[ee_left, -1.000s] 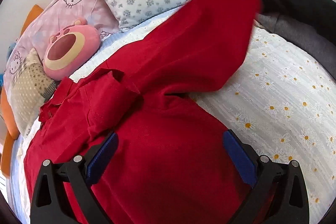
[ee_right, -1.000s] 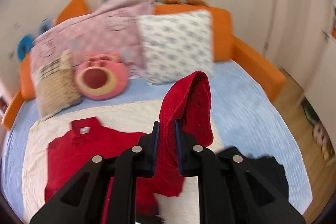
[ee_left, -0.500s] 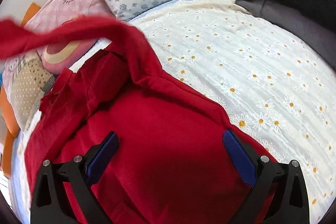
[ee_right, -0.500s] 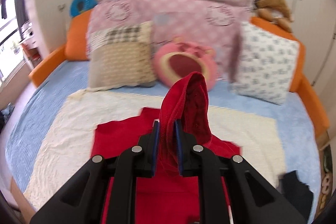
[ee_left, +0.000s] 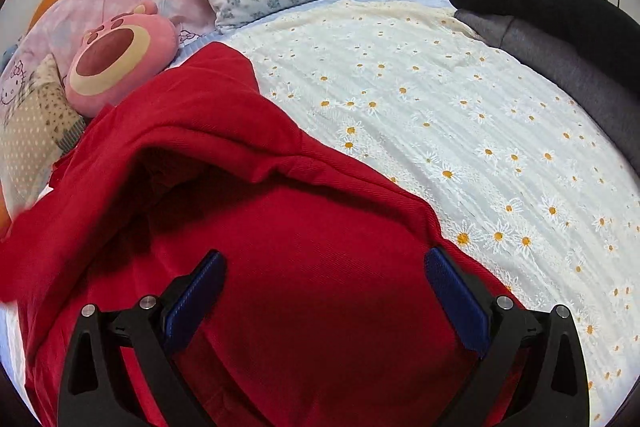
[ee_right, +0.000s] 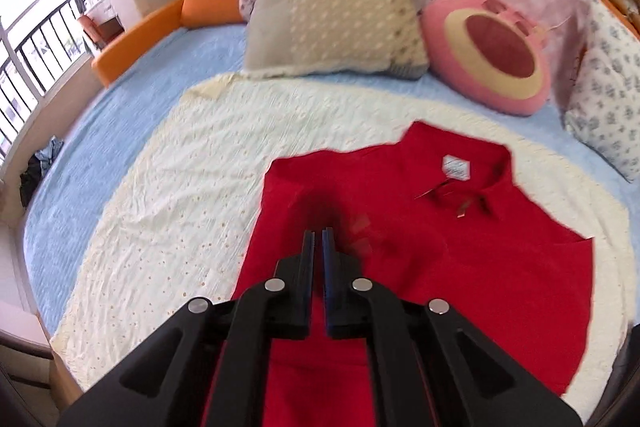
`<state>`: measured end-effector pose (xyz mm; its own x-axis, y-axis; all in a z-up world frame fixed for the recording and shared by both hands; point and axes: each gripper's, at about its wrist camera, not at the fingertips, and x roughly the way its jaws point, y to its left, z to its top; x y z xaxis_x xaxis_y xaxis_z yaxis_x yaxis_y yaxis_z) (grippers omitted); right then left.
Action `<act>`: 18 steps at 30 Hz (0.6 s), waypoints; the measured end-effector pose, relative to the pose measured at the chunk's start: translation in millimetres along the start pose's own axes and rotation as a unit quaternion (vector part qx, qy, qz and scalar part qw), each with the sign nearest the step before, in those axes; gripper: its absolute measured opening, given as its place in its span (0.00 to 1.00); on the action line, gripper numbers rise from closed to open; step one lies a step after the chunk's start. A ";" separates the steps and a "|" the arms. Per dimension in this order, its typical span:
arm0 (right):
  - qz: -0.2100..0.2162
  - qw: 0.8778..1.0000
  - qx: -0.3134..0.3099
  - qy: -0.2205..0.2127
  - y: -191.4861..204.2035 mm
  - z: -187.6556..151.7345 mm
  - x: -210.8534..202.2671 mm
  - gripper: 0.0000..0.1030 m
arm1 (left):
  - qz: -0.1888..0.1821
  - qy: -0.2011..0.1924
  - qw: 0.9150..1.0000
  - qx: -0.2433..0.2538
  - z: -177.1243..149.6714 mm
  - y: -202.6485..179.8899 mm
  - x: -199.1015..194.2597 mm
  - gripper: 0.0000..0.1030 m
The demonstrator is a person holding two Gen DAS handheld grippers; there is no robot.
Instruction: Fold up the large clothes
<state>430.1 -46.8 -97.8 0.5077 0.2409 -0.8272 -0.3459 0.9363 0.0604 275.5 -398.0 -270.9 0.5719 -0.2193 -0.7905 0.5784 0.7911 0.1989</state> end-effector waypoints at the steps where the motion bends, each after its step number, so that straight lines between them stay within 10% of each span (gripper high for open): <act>1: -0.001 1.000 -0.006 0.005 6.7 -4.8 14.4 0.04 | -0.003 0.001 1.000 -0.002 0.3 -0.1 -0.1 0.98; 9: 0.031 0.998 -0.004 0.053 16.2 -38.7 75.1 0.05 | -0.018 -0.004 1.000 -0.014 -4.1 -0.4 -0.3 0.98; 18: 0.011 1.000 -0.003 0.023 -35.9 -37.2 -8.9 0.07 | -0.063 0.014 0.998 -0.015 -2.4 12.1 -3.9 0.98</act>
<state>408.6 -92.0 -113.4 0.4629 0.2496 -0.8505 -0.3613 0.9294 0.0762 278.9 -386.2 -266.8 0.4797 -0.3023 -0.8237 0.6266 0.7752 0.0804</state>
